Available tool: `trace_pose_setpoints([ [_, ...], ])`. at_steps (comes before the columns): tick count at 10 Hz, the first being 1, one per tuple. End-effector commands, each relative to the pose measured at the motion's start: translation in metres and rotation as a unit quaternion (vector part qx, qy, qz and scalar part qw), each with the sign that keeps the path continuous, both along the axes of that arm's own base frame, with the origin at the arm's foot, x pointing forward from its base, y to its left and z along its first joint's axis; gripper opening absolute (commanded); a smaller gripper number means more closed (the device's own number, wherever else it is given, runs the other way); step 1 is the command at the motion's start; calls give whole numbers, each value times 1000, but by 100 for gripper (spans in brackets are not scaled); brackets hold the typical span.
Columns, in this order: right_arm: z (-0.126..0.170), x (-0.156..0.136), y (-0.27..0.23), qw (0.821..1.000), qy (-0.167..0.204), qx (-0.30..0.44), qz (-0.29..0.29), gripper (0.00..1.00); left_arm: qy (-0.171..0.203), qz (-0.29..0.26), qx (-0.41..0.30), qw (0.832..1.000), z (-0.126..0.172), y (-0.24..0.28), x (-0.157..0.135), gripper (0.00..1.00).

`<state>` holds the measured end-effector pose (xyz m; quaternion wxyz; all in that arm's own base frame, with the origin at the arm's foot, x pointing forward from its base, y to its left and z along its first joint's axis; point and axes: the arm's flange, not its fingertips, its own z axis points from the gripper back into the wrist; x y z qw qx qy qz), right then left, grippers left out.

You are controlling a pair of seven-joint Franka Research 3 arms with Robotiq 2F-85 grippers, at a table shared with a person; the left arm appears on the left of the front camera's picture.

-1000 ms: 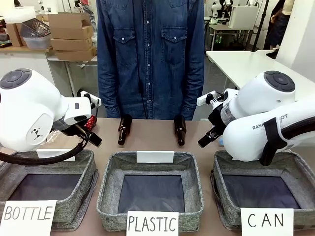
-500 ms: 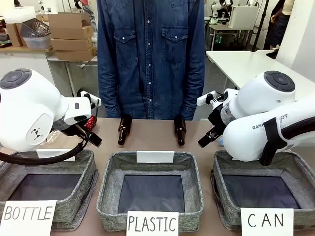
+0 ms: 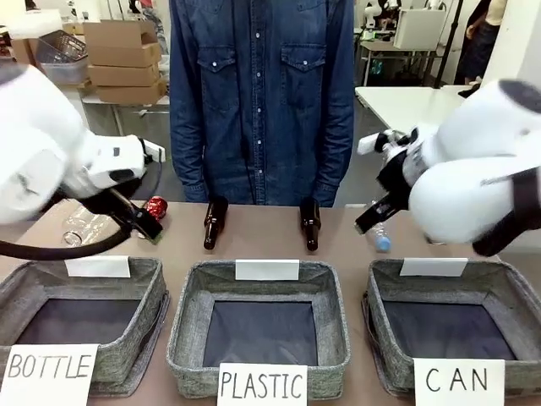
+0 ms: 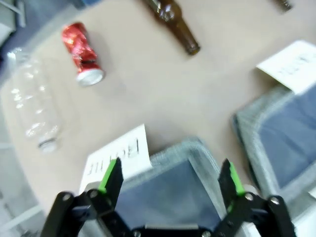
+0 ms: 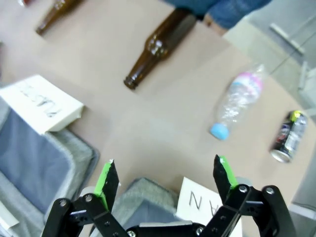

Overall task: Sort the can waste into the basket.
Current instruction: Pick up the can waste from the table and place it in the right Fabric basket.

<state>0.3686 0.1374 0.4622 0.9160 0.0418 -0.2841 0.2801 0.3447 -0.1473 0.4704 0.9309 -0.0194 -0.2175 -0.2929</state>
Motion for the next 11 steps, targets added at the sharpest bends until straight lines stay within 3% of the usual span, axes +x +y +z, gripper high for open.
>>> trace_pose_setpoints([
  [1,29,-67,-31,999,-47,20,-4,100,-54,5,-29,998,47,-2,-59,100],
  [2,25,-78,-30,996,-83,-2,-22,100,-117,45,-29,992,38,-10,-53,100],
  [3,36,-17,-11,1000,-22,13,-3,100,-21,0,-8,1000,40,-2,-30,100],
  [4,64,-32,-18,998,-52,16,-6,100,-61,12,-20,998,69,-6,-50,100],
  [5,61,-29,-22,998,-10,67,-11,100,14,-75,-102,992,66,-3,-42,100],
  [6,66,-32,-37,983,37,182,-11,100,49,-137,-198,969,77,13,-44,100],
  [7,73,-37,-57,934,146,326,-2,100,97,-190,-309,927,88,41,-46,100],
  [8,74,-38,-76,881,228,415,-8,100,117,-211,-382,892,90,70,-45,100],
  [9,72,-38,-94,848,259,460,-47,100,124,-206,-455,857,85,97,-44,100],
  [11,62,-37,-127,803,273,523,-83,100,97,-184,-529,823,71,134,-43,100],
])
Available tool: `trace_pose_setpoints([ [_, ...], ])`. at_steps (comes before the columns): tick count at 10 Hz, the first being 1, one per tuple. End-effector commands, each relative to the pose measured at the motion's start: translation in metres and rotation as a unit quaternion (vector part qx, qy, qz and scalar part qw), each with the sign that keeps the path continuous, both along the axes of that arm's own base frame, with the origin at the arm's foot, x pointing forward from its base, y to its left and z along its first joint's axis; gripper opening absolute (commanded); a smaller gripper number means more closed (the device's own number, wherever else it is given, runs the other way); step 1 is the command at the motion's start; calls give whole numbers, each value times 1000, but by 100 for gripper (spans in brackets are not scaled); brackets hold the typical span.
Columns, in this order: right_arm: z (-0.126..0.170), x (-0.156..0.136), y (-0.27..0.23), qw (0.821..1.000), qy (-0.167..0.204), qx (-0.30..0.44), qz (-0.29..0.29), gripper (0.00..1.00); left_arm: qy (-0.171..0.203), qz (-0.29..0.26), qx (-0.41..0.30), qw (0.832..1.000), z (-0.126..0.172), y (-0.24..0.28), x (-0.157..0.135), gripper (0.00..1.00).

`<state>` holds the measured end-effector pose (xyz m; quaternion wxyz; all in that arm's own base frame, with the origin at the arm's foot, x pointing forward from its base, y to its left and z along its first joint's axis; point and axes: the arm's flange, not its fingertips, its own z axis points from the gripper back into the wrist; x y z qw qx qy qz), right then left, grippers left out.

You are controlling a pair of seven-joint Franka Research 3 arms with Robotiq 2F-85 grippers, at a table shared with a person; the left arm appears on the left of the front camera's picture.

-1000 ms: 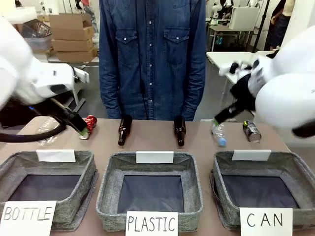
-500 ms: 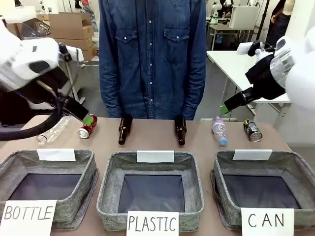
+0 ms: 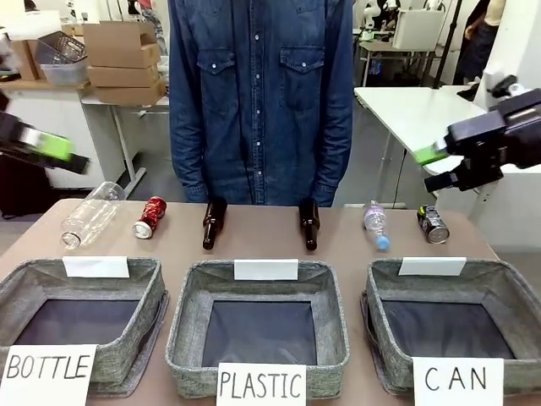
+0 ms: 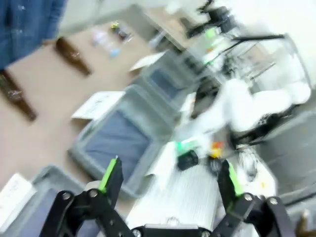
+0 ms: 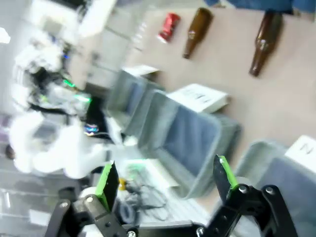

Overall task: Sort the can waste into the basket.
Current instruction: Pick up the can waste from the table and place it in the right Fabric basket.

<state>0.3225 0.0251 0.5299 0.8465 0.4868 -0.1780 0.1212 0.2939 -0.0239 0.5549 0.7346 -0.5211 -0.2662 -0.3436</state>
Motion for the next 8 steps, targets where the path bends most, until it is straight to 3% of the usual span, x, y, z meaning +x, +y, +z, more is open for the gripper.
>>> trace_pose_setpoints([
  [1,-10,6,-28,984,105,118,-85,100,57,18,-86,994,-19,29,7,100],
  [3,-18,-7,-53,977,79,131,-150,100,53,64,-134,988,-29,63,3,100],
  [4,-21,-16,-63,973,64,113,-193,100,70,106,-123,984,-31,71,5,100],
  [5,-11,7,-60,981,91,133,-105,100,122,182,-34,975,-37,64,14,100],
  [6,-11,7,-60,981,91,133,-105,100,69,75,-141,985,-26,83,10,100],
  [8,-11,7,-60,981,91,133,-105,100,69,75,-141,985,-26,83,10,100],
])
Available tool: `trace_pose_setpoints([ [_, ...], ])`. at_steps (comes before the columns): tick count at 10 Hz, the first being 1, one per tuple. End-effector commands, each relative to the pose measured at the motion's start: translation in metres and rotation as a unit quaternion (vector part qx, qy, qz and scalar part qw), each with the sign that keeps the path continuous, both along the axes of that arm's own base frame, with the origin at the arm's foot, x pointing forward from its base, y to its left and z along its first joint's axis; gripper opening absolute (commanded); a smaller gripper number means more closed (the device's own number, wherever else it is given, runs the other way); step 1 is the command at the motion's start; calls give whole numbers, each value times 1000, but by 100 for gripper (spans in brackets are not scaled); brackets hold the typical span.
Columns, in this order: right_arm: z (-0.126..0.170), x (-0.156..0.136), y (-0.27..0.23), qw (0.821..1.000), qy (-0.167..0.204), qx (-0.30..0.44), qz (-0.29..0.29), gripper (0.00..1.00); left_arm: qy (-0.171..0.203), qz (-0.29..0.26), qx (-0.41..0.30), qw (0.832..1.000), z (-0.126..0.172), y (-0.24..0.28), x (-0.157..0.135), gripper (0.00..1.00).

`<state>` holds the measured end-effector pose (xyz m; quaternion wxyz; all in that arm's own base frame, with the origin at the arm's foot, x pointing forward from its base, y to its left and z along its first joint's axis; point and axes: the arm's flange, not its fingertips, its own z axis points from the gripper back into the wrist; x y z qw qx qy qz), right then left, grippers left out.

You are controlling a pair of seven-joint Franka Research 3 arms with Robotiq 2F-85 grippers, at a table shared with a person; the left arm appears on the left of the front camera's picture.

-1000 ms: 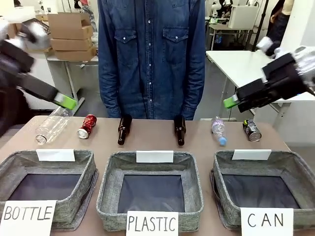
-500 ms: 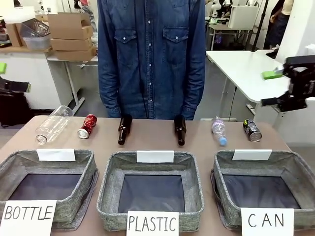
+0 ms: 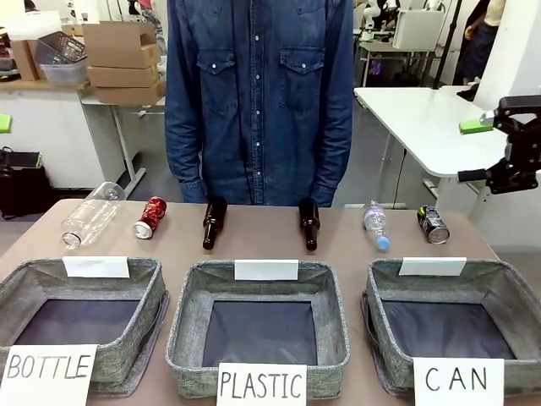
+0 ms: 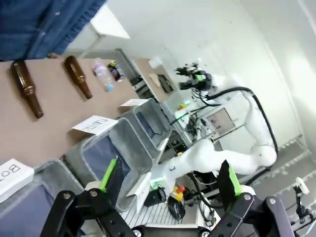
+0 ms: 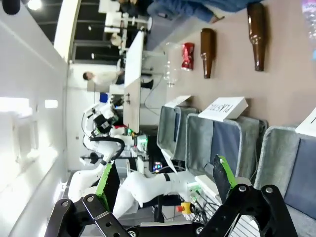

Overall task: Sort the can waste into the basket.
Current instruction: Pick up the can waste from the table and place it in the right Fabric basket.

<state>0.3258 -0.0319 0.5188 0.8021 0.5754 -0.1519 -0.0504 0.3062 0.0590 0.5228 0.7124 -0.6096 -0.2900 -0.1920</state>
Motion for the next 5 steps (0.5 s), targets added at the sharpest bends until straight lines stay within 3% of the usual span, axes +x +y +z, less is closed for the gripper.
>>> trace_pose_setpoints([
  [1,0,4,-3,1000,-19,8,4,100,-20,-14,-16,1000,6,0,-2,100],
  [5,0,4,-3,1000,-19,8,4,100,-20,-14,-16,1000,6,0,-2,100],
])
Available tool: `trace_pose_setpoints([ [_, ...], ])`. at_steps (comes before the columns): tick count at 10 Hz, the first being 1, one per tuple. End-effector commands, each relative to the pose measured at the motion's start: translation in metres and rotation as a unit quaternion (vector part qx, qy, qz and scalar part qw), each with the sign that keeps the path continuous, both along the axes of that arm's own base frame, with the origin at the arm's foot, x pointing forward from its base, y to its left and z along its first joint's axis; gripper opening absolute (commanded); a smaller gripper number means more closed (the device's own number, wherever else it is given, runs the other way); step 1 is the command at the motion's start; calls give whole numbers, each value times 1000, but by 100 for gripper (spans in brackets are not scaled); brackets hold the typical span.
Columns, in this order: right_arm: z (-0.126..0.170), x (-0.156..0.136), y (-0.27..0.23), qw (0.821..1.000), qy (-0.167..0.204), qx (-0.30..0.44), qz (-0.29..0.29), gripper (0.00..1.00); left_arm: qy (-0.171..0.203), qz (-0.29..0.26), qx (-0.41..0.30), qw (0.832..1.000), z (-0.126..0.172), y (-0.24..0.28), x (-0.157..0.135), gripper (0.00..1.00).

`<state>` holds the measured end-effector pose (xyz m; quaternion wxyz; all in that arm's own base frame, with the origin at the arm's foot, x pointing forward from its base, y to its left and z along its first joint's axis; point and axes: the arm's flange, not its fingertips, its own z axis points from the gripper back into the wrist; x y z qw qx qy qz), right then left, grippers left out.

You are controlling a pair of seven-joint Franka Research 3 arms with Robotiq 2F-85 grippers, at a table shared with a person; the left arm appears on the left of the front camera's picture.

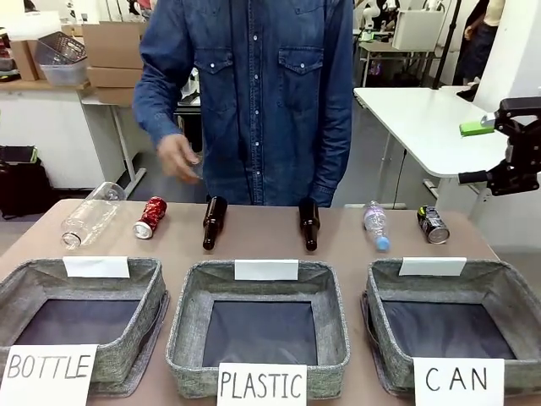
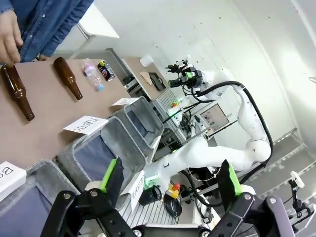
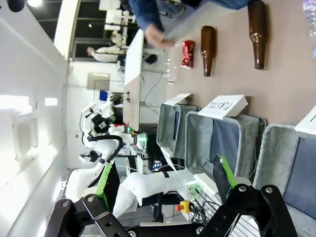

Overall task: Sort the can waste into the basket.
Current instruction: Pick up the can waste from the table and place it in the right Fabric basket.

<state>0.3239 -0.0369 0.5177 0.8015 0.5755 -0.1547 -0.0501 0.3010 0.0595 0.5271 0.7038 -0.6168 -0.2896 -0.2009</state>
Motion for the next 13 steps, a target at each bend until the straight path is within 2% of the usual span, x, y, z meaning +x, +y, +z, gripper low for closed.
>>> trace_pose_setpoints([
  [1,1,6,2,1000,-17,7,5,100,-1,-2,-1,1000,1,-1,-1,100],
  [3,1,6,2,1000,-17,7,5,100,26,34,107,993,-13,-15,20,100],
  [4,1,6,2,1000,-17,7,5,100,56,-3,99,993,-19,-18,34,100],
  [5,1,6,2,1000,-17,7,5,100,30,-38,13,999,0,3,23,100],
  [6,1,6,2,1000,-17,7,5,100,-12,-31,-36,999,27,33,-4,100],
  [7,1,6,2,1000,-17,7,5,100,-36,52,-14,998,45,63,-35,100],
  [9,1,6,2,1000,-17,7,5,100,-36,153,-11,987,50,94,-88,100],
  [11,1,6,2,1000,-17,7,5,100,-36,176,-20,984,45,95,-102,100],
  [13,1,6,2,1000,-17,7,5,100,-35,169,-19,985,46,98,-95,100],
])
